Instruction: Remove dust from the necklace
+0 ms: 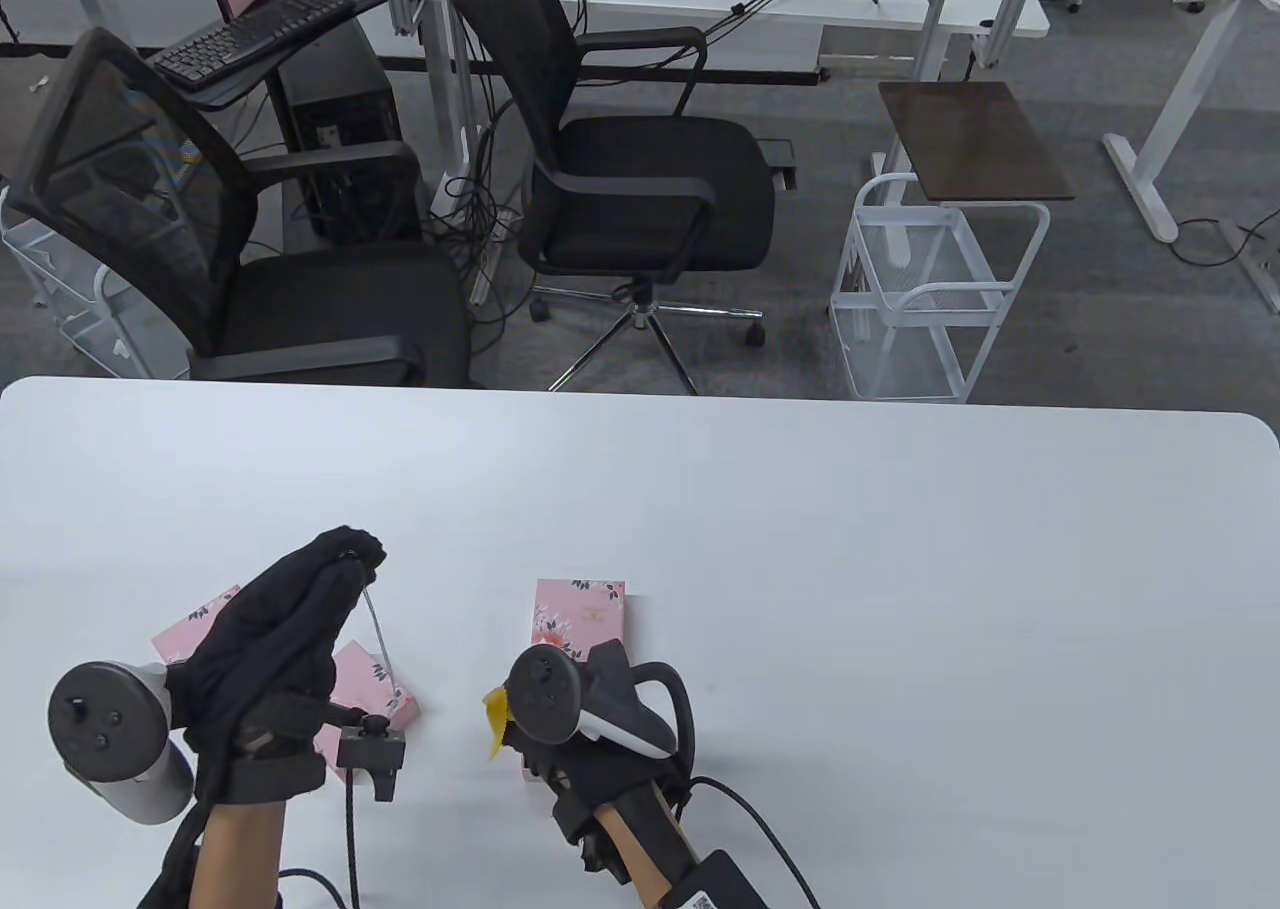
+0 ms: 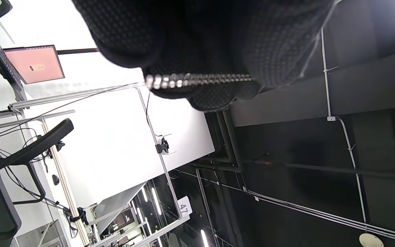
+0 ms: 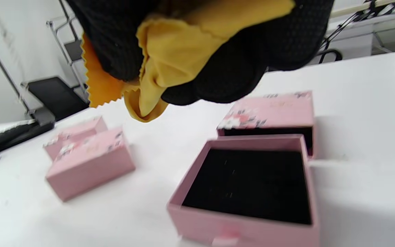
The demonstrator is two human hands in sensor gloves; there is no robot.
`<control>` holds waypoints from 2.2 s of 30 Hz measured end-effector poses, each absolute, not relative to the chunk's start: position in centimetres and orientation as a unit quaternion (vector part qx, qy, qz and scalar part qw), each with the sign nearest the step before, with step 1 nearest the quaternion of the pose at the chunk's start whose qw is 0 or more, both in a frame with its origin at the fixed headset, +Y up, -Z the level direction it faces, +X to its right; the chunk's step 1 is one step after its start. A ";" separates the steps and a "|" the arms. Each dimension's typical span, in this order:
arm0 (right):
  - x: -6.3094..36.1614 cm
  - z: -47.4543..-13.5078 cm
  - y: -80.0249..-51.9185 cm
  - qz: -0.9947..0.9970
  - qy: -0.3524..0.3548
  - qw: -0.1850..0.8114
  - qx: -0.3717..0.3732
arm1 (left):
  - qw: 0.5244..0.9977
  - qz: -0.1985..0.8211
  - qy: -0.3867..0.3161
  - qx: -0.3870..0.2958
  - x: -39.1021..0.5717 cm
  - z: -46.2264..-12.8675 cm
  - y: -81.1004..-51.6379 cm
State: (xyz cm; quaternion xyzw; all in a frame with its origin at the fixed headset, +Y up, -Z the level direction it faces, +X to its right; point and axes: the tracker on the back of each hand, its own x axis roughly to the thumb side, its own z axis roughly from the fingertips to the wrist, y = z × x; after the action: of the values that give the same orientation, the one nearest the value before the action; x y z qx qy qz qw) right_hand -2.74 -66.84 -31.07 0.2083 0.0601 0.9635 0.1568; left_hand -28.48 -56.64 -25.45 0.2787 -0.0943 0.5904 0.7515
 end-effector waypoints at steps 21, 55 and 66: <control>9.4 -32.5 -73.3 0.989 0.142 0.019 0.045 | 0.782 0.556 -0.140 0.244 -24.8 -25.5 -57.1; 9.9 -29.5 -68.9 0.986 0.124 0.076 0.076 | 0.786 0.555 -0.138 0.236 -24.6 -25.7 -57.5; 4.1 -28.7 -63.6 0.918 -0.029 0.321 0.232 | 0.789 0.556 -0.139 0.223 -24.1 -26.3 -58.0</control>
State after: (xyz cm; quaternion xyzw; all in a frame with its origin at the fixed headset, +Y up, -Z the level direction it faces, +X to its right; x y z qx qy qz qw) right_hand 4.15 -63.58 -28.71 0.2324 -0.0290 0.9177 0.3209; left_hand -24.10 -58.02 -26.28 0.2231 -0.1391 0.5557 0.7887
